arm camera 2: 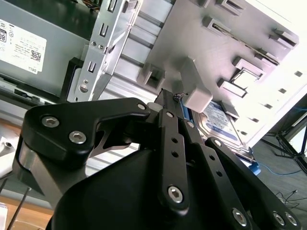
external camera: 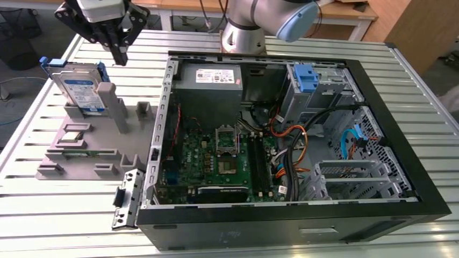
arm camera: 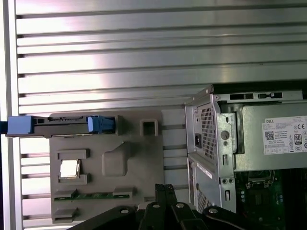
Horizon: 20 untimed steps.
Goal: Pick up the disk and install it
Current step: 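Reach for the disk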
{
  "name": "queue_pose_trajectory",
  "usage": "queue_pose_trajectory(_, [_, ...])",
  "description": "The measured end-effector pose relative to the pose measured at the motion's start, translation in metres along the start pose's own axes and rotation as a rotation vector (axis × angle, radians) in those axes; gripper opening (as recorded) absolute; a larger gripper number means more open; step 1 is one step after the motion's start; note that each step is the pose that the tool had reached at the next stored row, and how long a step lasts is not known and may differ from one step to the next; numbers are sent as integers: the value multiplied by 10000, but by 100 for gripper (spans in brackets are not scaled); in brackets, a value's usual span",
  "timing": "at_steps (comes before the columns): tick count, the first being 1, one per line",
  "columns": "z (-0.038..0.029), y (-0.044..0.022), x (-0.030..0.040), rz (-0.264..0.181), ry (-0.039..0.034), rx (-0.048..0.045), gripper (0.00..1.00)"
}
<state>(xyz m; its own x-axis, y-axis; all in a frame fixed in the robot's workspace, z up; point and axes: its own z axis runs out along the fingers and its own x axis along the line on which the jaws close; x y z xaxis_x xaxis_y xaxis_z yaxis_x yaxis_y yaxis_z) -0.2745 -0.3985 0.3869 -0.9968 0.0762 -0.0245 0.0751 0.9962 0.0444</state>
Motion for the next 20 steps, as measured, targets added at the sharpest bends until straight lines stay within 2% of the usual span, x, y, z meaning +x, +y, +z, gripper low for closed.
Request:
queue_pose_trajectory(6, [4, -8, 103, -1, -1, 0, 10])
queue_pose_trajectory(20, [10, -22, 286, 0, -1, 0, 10])
